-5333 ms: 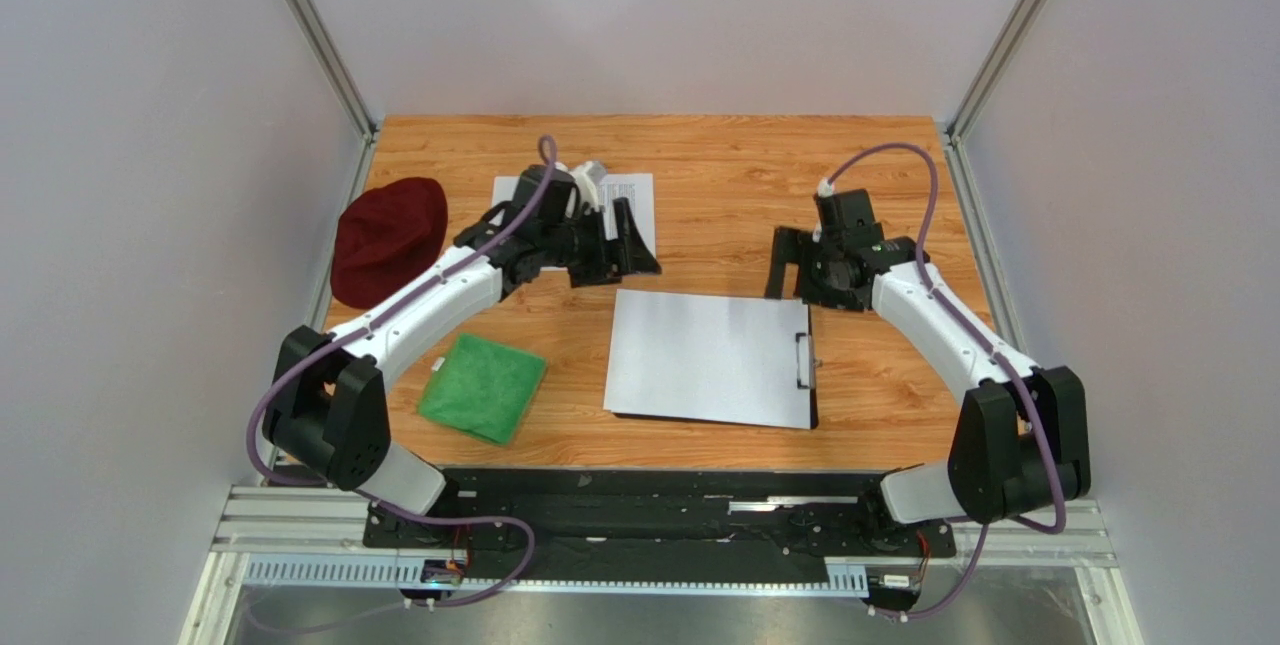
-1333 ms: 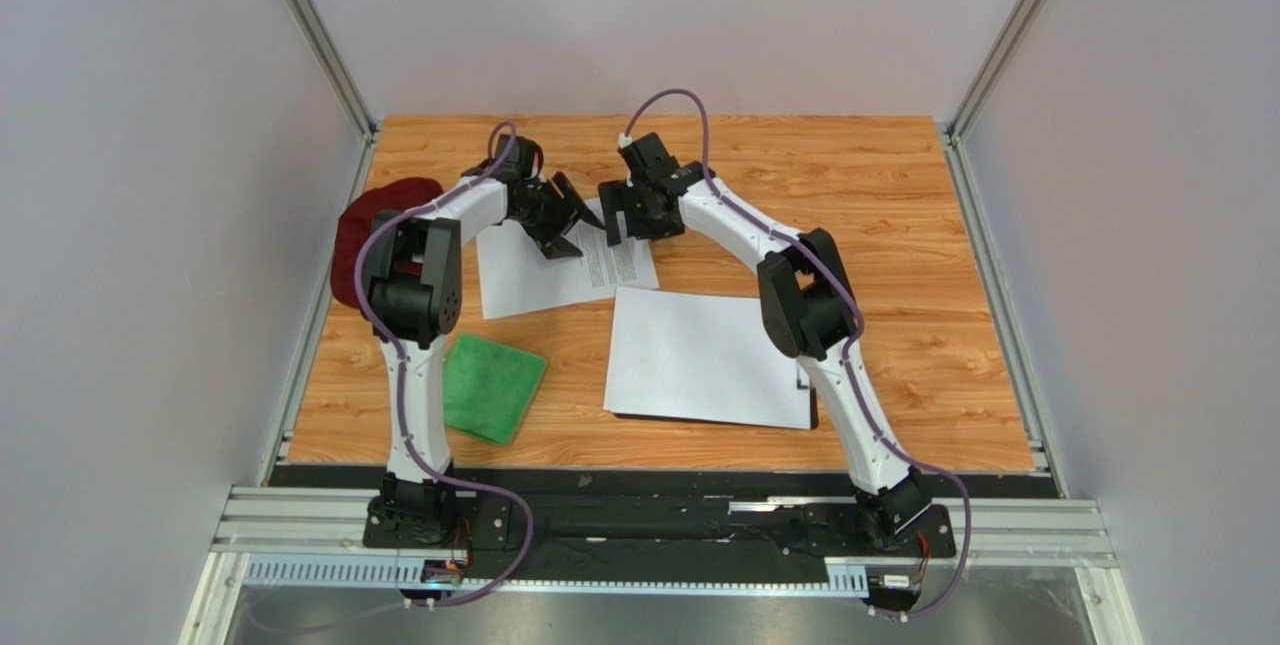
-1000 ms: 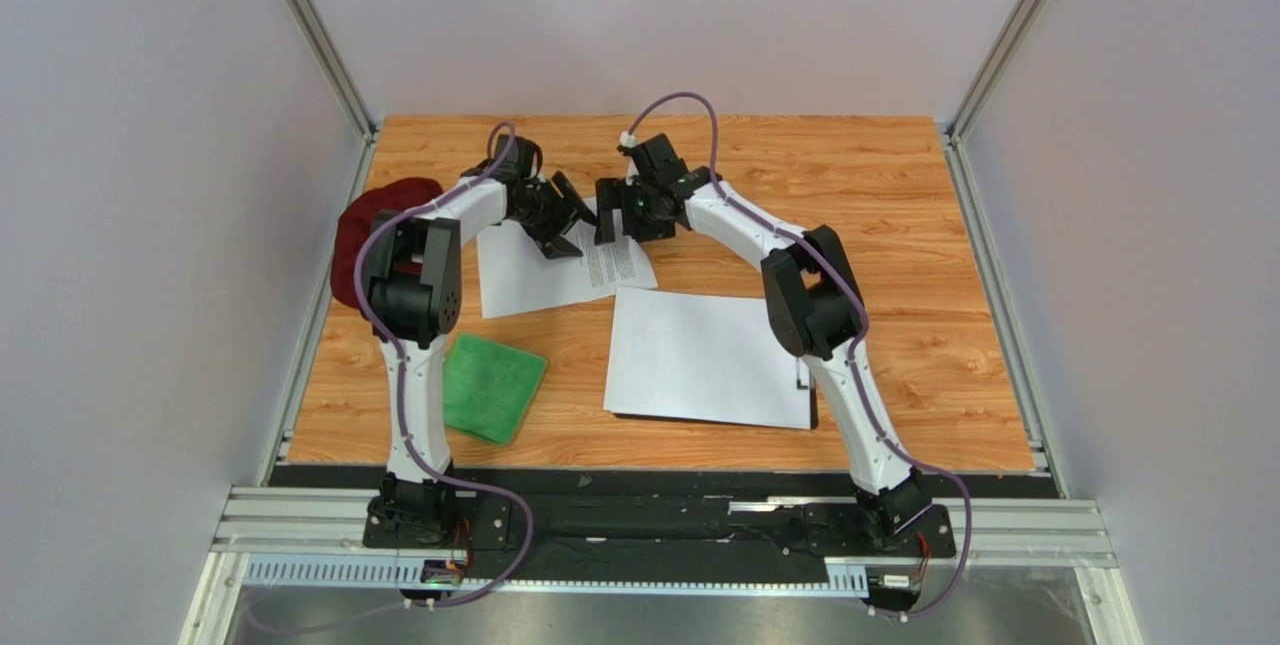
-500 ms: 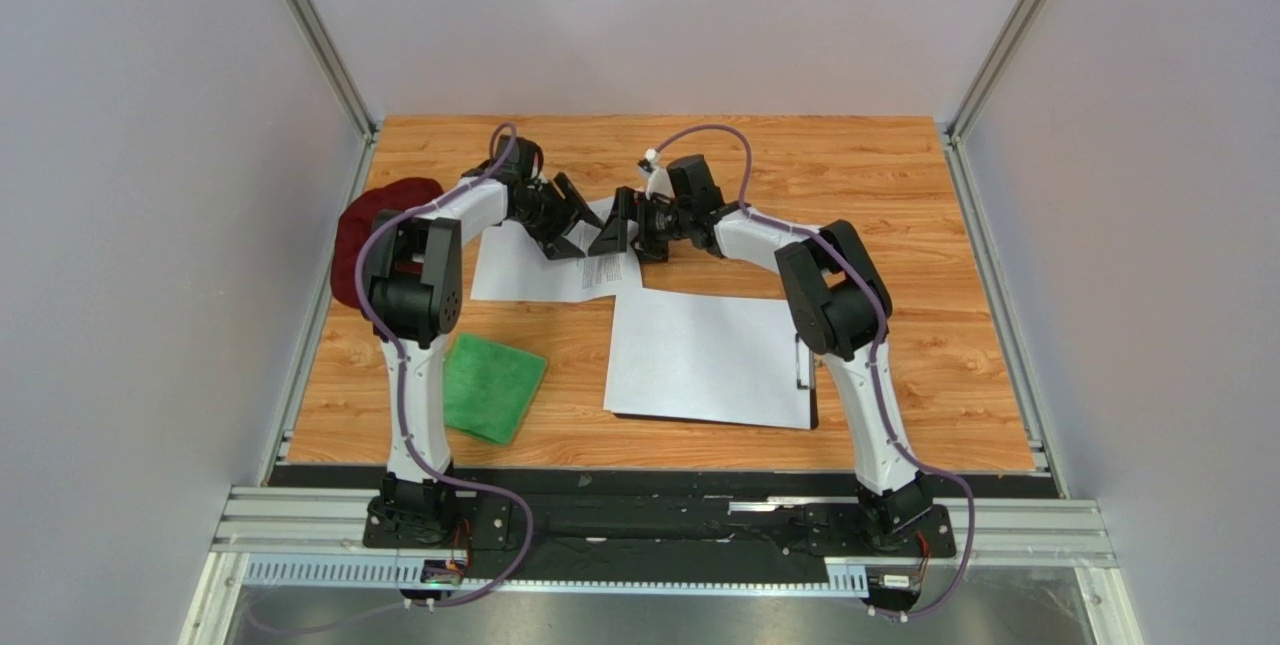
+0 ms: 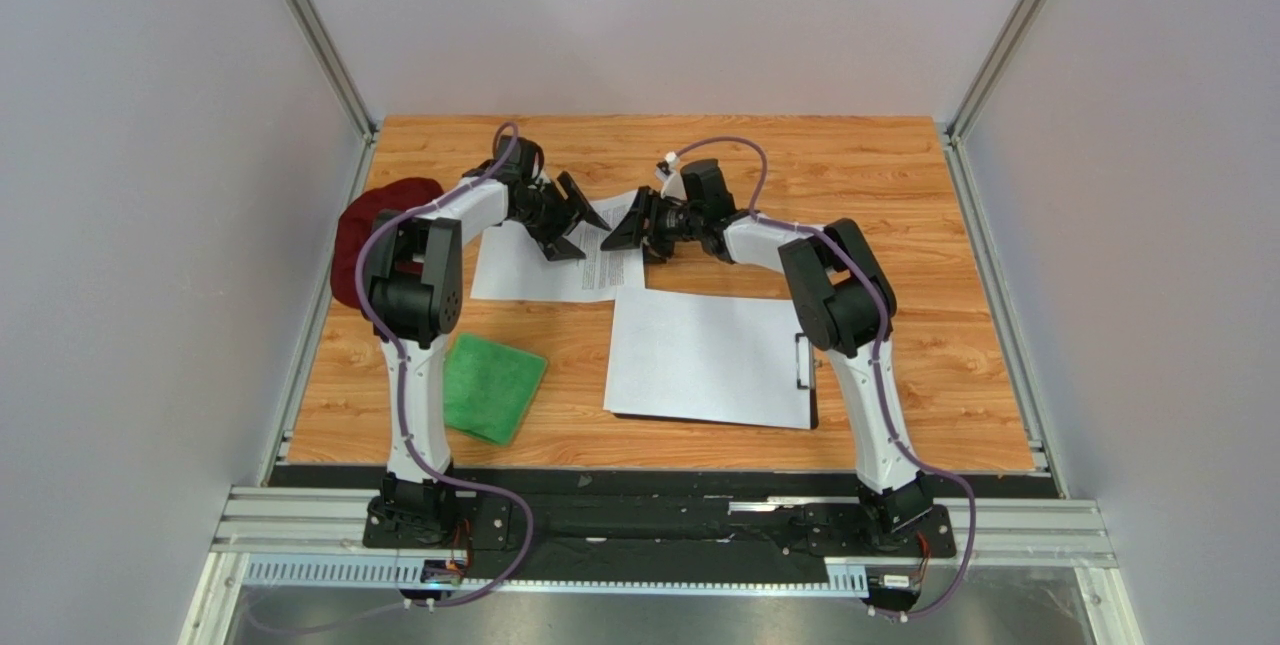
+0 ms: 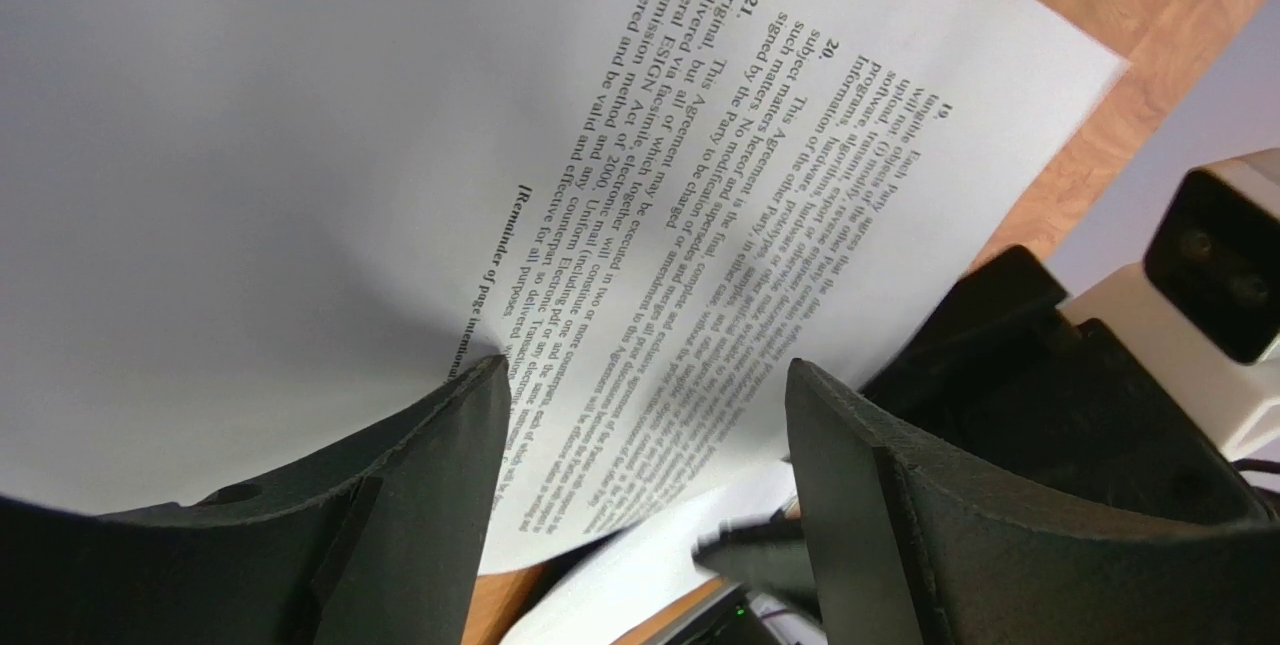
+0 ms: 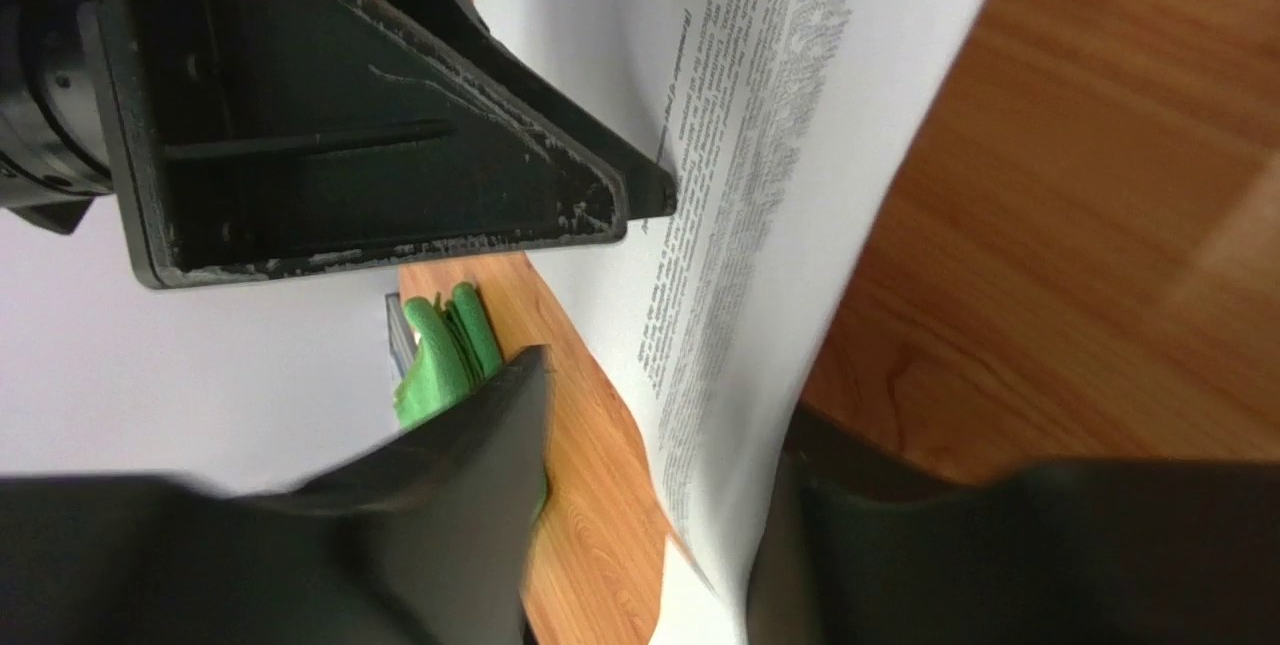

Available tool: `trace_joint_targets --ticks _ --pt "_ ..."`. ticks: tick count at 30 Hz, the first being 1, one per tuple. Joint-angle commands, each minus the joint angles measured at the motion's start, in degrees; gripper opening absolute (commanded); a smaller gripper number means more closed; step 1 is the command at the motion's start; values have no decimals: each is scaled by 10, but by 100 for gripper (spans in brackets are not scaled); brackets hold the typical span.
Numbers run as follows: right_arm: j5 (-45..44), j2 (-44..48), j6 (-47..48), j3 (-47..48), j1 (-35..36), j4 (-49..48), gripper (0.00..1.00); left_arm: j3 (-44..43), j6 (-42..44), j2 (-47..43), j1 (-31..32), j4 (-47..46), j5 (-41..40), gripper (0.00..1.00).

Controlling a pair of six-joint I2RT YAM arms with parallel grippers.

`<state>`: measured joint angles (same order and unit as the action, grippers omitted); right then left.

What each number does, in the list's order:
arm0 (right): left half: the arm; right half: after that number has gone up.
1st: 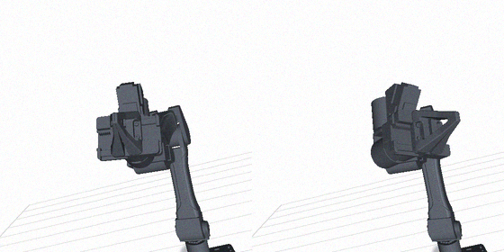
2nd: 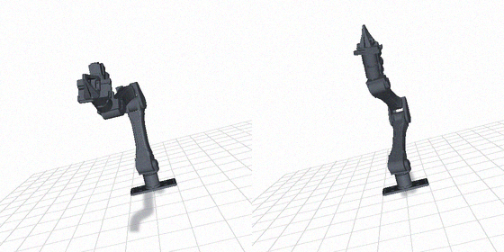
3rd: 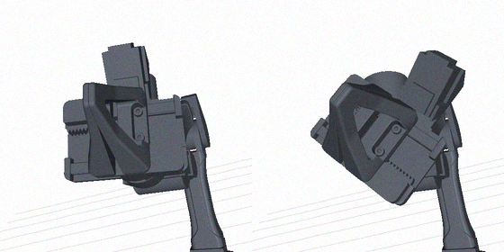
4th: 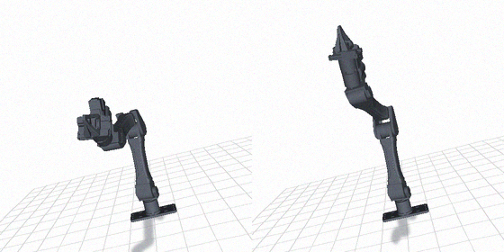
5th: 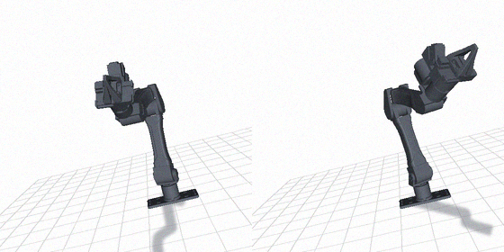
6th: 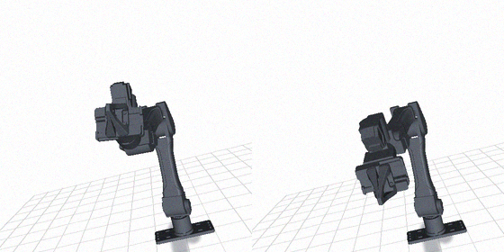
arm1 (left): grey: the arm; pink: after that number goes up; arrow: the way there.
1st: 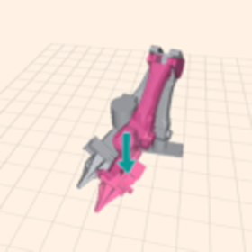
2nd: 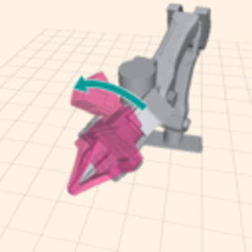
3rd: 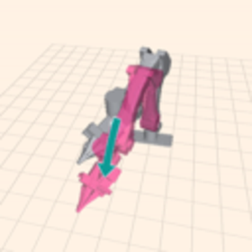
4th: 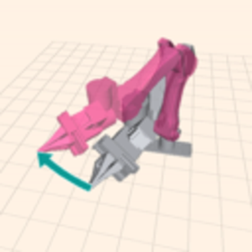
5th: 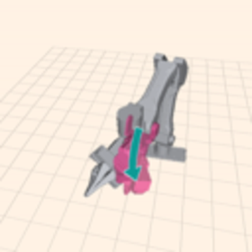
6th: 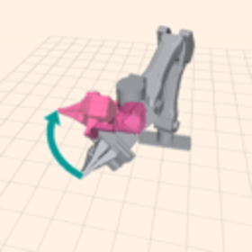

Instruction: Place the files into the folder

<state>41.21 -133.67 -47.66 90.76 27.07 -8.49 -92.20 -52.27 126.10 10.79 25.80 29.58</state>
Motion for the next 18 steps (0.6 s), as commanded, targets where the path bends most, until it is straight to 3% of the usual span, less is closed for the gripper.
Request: trace_joint_targets --ticks 1,3,5,11,14,18 --pt "-20 -16 50 96 2 80 26 -33 41 -51 -6 -14 -7 78" --pt "-26 -26 46 129 2 104 11 -61 63 -62 -10 6 -22 78" --pt "-31 -33 43 149 2 116 4 -85 82 -81 -17 47 -35 79" --pt "-23 -13 9 210 2 177 0 -133 144 -203 -31 134 -117 81" --pt "-11 62 -15 126 2 187 0 -107 158 -274 -31 140 -114 82" --pt "15 182 11 -48 -17 199 0 3 160 -347 -19 117 -65 81"
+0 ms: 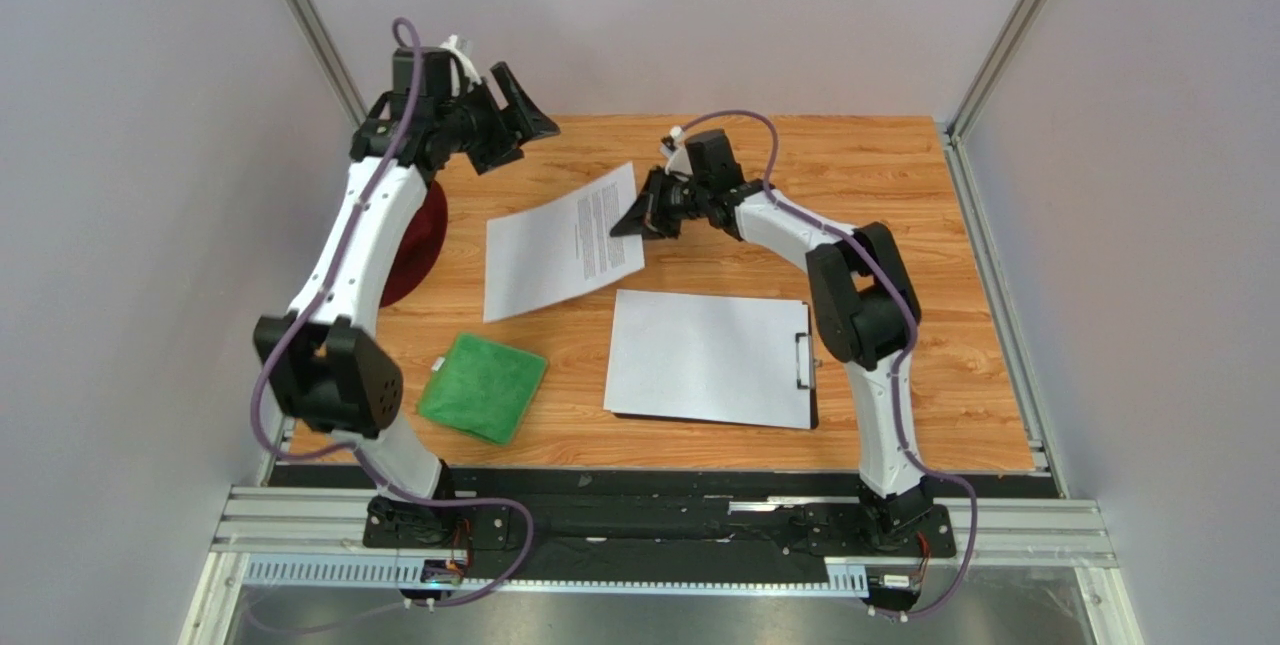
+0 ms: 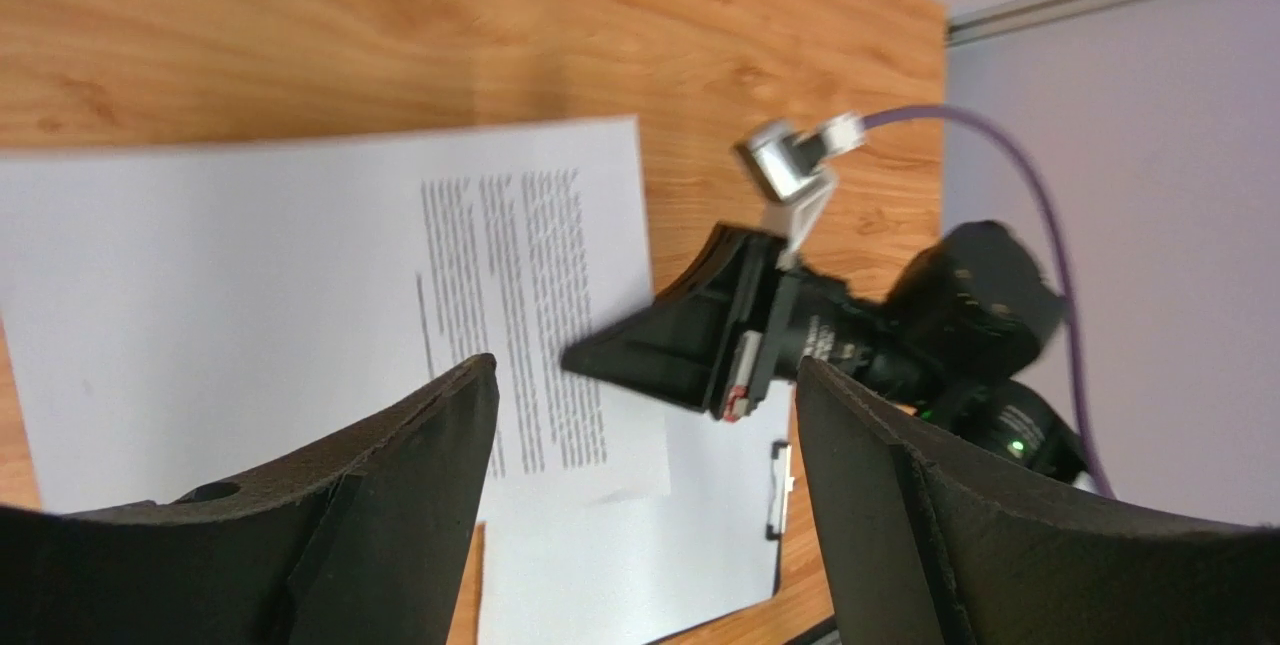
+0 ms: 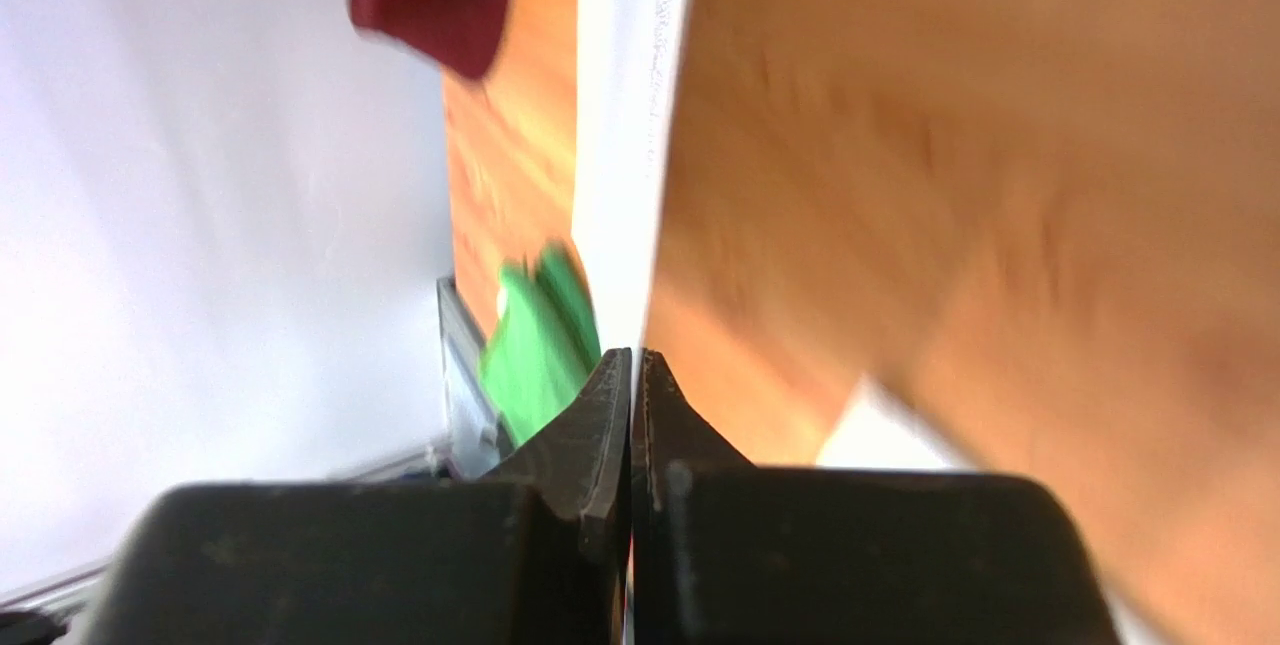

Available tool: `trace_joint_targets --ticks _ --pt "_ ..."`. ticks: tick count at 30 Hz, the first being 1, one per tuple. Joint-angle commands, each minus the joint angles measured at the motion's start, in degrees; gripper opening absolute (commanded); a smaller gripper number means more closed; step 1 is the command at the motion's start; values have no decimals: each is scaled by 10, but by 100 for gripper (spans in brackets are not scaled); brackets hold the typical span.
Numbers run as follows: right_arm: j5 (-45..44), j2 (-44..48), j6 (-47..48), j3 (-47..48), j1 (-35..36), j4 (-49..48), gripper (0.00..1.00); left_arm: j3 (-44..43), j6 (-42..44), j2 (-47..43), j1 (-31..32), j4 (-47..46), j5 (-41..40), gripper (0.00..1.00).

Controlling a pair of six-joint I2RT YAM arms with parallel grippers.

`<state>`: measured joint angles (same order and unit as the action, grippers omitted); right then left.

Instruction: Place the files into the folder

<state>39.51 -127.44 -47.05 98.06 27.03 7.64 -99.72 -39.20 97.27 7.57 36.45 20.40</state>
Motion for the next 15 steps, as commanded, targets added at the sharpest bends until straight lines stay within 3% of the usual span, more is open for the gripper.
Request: trace_joint_targets --ticks 1,8,15 --pt "33 176 17 -205 -23 36 0 98 31 -80 27 3 26 81" --pt "-33 404 87 -500 -102 38 0 205 20 -94 114 -43 28 81" --pt "-81 488 144 -590 -122 71 0 204 8 -53 188 -61 34 79"
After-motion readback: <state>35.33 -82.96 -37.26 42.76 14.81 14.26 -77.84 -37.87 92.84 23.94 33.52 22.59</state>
